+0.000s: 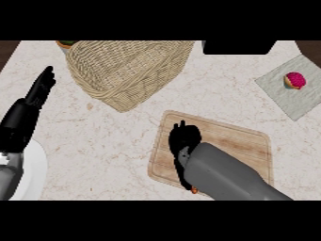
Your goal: Pick the croissant from the cutting board and place it in the basket
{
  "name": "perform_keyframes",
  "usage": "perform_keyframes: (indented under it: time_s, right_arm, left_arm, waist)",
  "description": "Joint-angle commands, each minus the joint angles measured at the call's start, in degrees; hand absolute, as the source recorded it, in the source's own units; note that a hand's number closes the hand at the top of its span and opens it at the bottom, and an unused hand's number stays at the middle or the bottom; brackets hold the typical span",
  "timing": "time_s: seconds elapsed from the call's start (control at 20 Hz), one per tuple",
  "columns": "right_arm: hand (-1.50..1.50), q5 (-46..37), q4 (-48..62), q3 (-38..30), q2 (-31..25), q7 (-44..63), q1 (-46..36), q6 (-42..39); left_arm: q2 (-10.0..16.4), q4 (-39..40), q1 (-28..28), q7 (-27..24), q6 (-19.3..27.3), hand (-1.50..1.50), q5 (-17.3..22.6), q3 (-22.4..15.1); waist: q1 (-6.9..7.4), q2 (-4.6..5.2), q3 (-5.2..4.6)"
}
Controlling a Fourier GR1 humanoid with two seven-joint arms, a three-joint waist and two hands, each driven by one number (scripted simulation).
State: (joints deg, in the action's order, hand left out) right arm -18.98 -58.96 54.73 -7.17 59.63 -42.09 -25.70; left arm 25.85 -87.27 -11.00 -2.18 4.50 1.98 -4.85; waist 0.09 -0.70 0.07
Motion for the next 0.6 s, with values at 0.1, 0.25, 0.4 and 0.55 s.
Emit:
perform_keyframes:
  time_s: [0.1,0.25,0.4,0.55]
  right_arm:
    - [1.5,-6.2,8.1,0.8,2.3,0.5,2.3,1.4]
    - [1.5,-6.2,4.4,-1.1,-1.3,-2.7,2.3,-3.4]
    - [1.5,-8.8,3.8,0.3,-0.8,-3.6,2.9,-4.1]
    - [1.5,-14.1,4.0,0.5,2.0,-4.0,3.6,-0.8]
  left_arm:
    - [-1.1,-0.3,-1.0,1.2,-0.7,0.0,-1.1,-0.2]
    - [-1.2,1.0,-1.1,0.8,-1.7,0.0,-1.1,0.8]
    - [-2.3,-1.5,-2.6,4.4,-0.6,0.0,-1.8,0.2]
    - [-1.4,-0.7,-0.6,1.1,-2.9,0.0,-0.7,2.7]
  waist:
    - [0.37,0.85,-0.07]
    - [-0.04,0.73,-0.08]
    - [-0.08,0.7,-0.06]
    - [0.15,0.7,-0.08]
